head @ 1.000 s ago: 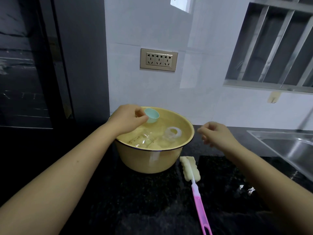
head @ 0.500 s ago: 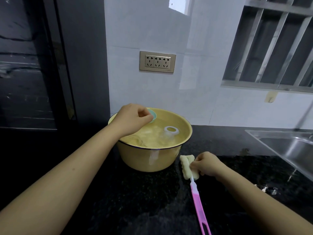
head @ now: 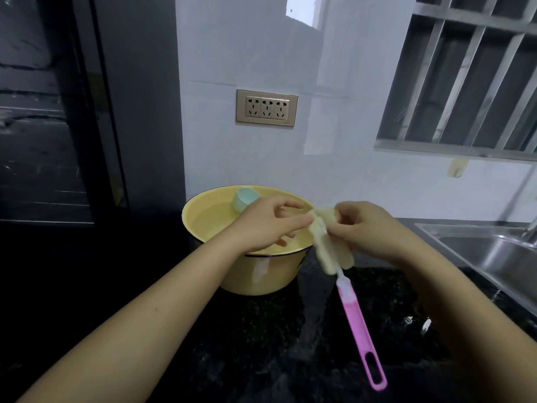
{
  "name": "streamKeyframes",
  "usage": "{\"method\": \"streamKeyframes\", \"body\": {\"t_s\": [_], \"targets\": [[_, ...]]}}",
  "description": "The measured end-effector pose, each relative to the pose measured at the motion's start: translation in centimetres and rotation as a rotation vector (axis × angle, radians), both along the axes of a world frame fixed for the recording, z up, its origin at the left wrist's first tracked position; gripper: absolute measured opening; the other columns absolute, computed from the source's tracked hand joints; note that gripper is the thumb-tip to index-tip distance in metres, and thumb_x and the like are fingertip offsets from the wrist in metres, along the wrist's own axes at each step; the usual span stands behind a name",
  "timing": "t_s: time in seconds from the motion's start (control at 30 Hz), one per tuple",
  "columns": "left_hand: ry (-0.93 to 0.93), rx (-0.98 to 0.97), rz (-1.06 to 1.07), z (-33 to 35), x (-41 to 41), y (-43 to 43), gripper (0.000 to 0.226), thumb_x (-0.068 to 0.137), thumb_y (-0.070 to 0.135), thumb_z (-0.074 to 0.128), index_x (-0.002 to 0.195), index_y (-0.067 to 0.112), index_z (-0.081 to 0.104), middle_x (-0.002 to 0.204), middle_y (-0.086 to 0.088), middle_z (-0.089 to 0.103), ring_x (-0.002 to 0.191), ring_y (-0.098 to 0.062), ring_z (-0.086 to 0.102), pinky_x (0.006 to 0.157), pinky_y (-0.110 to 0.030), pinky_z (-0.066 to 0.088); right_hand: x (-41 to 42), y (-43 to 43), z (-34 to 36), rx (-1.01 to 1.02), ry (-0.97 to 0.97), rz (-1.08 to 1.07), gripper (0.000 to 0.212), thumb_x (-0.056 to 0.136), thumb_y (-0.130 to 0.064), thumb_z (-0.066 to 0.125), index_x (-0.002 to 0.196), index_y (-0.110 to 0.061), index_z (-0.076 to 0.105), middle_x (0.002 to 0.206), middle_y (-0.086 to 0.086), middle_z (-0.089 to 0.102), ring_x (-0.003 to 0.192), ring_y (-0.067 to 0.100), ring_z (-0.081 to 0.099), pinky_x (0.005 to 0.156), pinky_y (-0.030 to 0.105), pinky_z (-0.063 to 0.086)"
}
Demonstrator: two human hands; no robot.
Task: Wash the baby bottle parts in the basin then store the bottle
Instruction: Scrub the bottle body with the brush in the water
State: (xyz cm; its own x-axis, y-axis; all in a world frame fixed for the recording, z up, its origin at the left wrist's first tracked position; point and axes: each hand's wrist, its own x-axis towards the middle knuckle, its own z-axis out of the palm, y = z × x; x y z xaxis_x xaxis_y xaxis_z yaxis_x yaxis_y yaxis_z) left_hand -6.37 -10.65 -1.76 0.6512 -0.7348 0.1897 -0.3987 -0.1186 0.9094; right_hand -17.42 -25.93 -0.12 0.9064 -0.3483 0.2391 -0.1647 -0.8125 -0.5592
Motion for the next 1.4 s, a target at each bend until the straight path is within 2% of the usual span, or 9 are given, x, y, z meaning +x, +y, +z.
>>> {"method": "streamKeyframes", "body": {"t_s": [0.27, 0.43, 0.57, 0.67, 0.77, 0.9, 1.1, 1.2, 1.4], "targets": [[0.307, -0.32, 0.028, 0.6, -0.1, 0.6, 0.01, 0.089, 0.011, 0.061, 0.097, 0.005, 0.062, 0.08, -0.003, 0.066, 0.066, -0.008, 0.068, 0.058, -0.019, 0.055, 1.0, 1.8, 0.7, 0.055, -0.116, 0.07, 0.013, 0.08, -0.031, 0.067, 0.079, -0.02, 0.059, 0.066, -0.006, 0.059, 0.059, 0.008, 0.051, 0.057, 0.023, 0.04], [0.491, -0.532, 0.216, 1.1, 2.3, 1.7, 0.009, 0.091, 0.009, 0.057, 0.083, 0.009, 0.054, 0.087, -0.006, 0.059, 0.079, -0.014, 0.064, 0.061, -0.02, 0.058, 1.0, 1.4, -0.9, 0.101, -0.065, 0.091, 0.027, 0.072, -0.051, 0.071, 0.09, -0.036, 0.058, 0.073, -0.01, 0.061, 0.061, -0.002, 0.054, 0.062, 0.019, 0.042], [0.596, -0.656, 0.302, 1.3, 4.2, 2.5, 0.01, 0.093, 0.007, 0.054, 0.083, 0.007, 0.052, 0.088, -0.007, 0.058, 0.08, -0.014, 0.062, 0.061, -0.018, 0.058, 1.4, 0.8, -1.8, 0.046, -0.084, 0.121, 0.02, 0.076, -0.039, 0.073, 0.085, -0.041, 0.055, 0.073, -0.007, 0.062, 0.06, 0.002, 0.053, 0.059, 0.016, 0.04], [0.454, -0.443, 0.356, 1.0, 5.6, 3.0, 0.012, 0.094, 0.018, 0.054, 0.093, 0.006, 0.054, 0.094, -0.007, 0.058, 0.08, -0.015, 0.064, 0.067, -0.024, 0.059, 1.8, 0.6, -1.4, -0.052, -0.124, 0.096, 0.013, 0.082, -0.041, 0.067, 0.092, -0.046, 0.06, 0.078, -0.008, 0.062, 0.07, 0.007, 0.055, 0.068, 0.028, 0.045], [0.044, -0.012, 0.485, 0.4, 7.8, 4.0, 0.022, 0.091, 0.029, 0.052, 0.103, 0.012, 0.06, 0.105, -0.003, 0.061, 0.091, -0.018, 0.062, 0.082, -0.035, 0.056, 2.1, 0.3, -0.1, -0.392, 0.005, 0.036, 0.025, 0.085, -0.044, 0.063, 0.111, -0.042, 0.063, 0.09, -0.01, 0.055, 0.089, 0.013, 0.056, 0.071, 0.028, 0.041], [-0.448, 0.486, 0.349, 0.2, 9.3, 5.1, 0.025, 0.087, 0.014, 0.051, 0.107, 0.021, 0.065, 0.109, 0.001, 0.063, 0.102, -0.016, 0.057, 0.088, -0.026, 0.045, 3.3, 0.2, 1.1, -0.699, 0.149, 0.039, 0.02, 0.088, -0.042, 0.059, 0.106, -0.043, 0.066, 0.077, -0.011, 0.043, 0.096, 0.017, 0.057, 0.068, 0.026, 0.034], [-0.491, 0.956, 0.028, 0.6, 8.8, 5.1, 0.041, 0.083, 0.015, 0.058, 0.124, 0.023, 0.058, 0.122, 0.006, 0.059, 0.111, -0.014, 0.054, 0.089, -0.022, 0.044, 6.2, 0.8, 1.2, -1.033, 0.241, 0.094, 0.023, 0.088, -0.031, 0.057, 0.108, -0.035, 0.068, 0.091, -0.007, 0.053, 0.096, 0.02, 0.061, 0.066, 0.026, 0.036], [-0.493, 1.017, -0.044, 0.6, 8.9, 5.1, 0.044, 0.083, 0.021, 0.06, 0.127, 0.026, 0.055, 0.127, 0.008, 0.057, 0.116, -0.013, 0.052, 0.088, -0.02, 0.039, 7.6, 1.2, 0.6, -1.175, 0.29, 0.113, 0.023, 0.089, -0.023, 0.053, 0.107, -0.023, 0.068, 0.105, -0.002, 0.064, 0.097, 0.022, 0.063, 0.066, 0.025, 0.035], [-0.471, 1.014, -0.138, 0.5, 8.9, 4.3, 0.047, 0.083, 0.034, 0.066, 0.129, 0.031, 0.053, 0.13, 0.011, 0.054, 0.108, -0.008, 0.048, 0.086, -0.02, 0.033, 8.8, 0.9, 0.1, -1.187, 0.333, 0.066, 0.021, 0.09, -0.022, 0.053, 0.105, -0.023, 0.067, 0.105, -0.002, 0.064, 0.095, 0.021, 0.064, 0.066, 0.025, 0.034]]}}
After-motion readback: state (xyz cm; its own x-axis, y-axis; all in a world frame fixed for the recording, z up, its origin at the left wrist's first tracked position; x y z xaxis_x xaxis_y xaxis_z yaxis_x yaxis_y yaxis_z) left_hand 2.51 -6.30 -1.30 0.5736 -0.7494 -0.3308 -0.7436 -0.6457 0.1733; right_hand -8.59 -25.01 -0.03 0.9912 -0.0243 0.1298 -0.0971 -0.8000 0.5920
